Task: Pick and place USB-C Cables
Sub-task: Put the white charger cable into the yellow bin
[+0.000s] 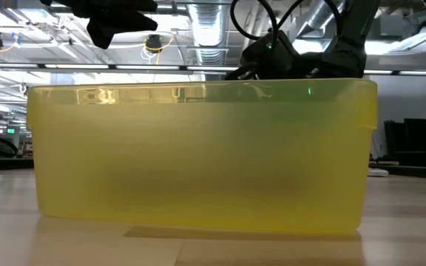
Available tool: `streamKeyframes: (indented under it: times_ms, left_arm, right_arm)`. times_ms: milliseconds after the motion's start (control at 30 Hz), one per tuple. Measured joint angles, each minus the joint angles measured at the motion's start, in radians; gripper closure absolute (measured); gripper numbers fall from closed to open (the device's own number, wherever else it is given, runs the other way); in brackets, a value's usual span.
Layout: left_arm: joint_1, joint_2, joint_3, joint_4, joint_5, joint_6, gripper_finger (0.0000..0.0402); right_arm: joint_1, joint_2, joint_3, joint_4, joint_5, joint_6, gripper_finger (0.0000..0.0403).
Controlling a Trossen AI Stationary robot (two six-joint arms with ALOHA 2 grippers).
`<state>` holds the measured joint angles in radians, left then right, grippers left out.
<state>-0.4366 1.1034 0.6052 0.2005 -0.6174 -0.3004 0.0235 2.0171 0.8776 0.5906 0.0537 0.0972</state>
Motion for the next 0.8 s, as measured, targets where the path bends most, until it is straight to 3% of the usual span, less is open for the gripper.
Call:
streamKeyframes:
  times_ms: [300, 800]
  left_arm:
    - [0.000, 0.000, 0.000, 0.000, 0.000, 0.000, 0.0239]
    - [0.000, 0.000, 0.000, 0.000, -0.027, 0.000, 0.0239]
  right_arm:
    - [0.001, -0.029, 0.000, -0.012, 0.024, 0.015, 0.0396]
    - [0.003, -0.296, 0.000, -0.076, 0.025, 0.018, 0.0396]
